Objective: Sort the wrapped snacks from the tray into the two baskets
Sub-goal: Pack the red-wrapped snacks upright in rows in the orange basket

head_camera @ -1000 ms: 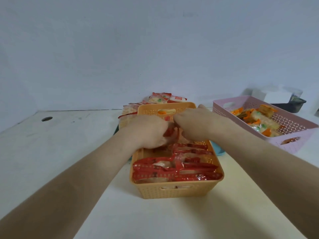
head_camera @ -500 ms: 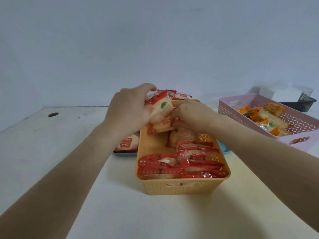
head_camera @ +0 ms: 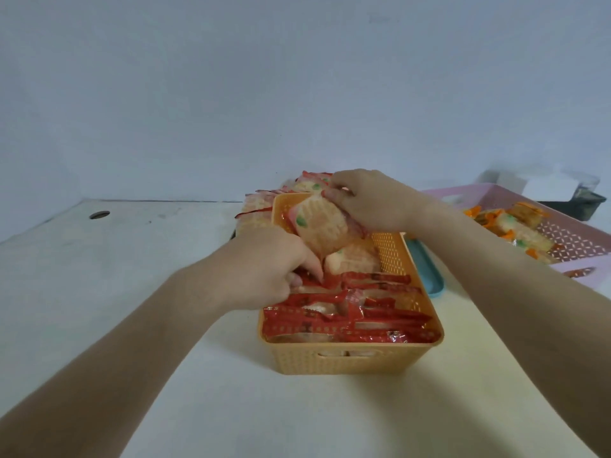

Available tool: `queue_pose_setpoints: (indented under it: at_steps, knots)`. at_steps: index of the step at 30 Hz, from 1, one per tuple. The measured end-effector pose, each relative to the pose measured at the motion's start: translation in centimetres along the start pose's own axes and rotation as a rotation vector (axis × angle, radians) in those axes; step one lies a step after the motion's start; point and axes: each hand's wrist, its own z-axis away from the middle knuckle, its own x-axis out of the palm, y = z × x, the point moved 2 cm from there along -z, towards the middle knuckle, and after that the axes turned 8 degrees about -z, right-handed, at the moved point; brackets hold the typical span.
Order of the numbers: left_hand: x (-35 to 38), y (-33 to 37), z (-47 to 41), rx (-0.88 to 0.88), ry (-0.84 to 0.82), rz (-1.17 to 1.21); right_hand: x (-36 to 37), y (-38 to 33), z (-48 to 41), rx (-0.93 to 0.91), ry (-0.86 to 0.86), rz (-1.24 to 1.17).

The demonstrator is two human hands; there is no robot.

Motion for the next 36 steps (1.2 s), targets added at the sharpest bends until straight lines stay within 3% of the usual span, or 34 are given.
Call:
queue_pose_setpoints:
  at_steps: [5, 7, 10, 11, 16, 18, 21, 23, 25, 27, 32, 36]
  knots:
    - [-0.6, -0.1, 0.1, 0.081, -0.173, 0.035, 2.4, -1.8, -0.1, -0.065, -0.237, 0.308]
    - [-1.4, -0.6, 0.2, 0.058, -0.101, 0.103, 3.9, -1.9, -0.2, -0.068, -0.328, 0.326]
    - [-2.1, -1.6, 0.1, -0.09, 0.312, 0.245, 4.9, -2.1, -0.1, -0.083, -0.372, 0.211]
    - [-2.0, -1.8, 0.0, -0.111, 0.38, 0.222, 5.0, -2.0, -0.1, -0.067, -0.379, 0.153]
    - [0.5, -1.8, -1.7, -0.133, 0.132, 0.179, 3.3, -0.7, 0.3, 0.212, -0.527, -0.297]
    - [0.7, -1.8, -2.0, -0.103, 0.099, 0.212, 2.0, 0.0, 0.2, 0.186, -0.449, -0.258]
    - [0.7, -1.7, -2.0, -0.072, 0.053, 0.144, 1.7, 0.7, -0.5, 0.088, -0.291, 0.13]
    - [0.8, -1.7, -1.9, -0.059, 0.048, 0.117, 2.9, 1.3, -0.6, 0.109, -0.378, 0.314]
    - [0.9, -1.8, -1.9, -0.033, 0.066, 0.068, 4.2, 2.1, -0.5, 0.189, -0.522, 0.349]
    - [1.1, -1.8, -1.8, -0.012, 0.085, 0.012, 5.1, 2.6, -0.7, 0.197, -0.561, 0.367]
    - [1.0, -1.5, -1.7, 0.01, 0.094, -0.15, 4.7, 2.1, -0.7, 0.182, -0.464, 0.353]
    - [0.4, -1.0, -1.7, 0.016, -0.007, -0.067, 2.6, 1.2, -0.3, 0.1, -0.253, 0.229]
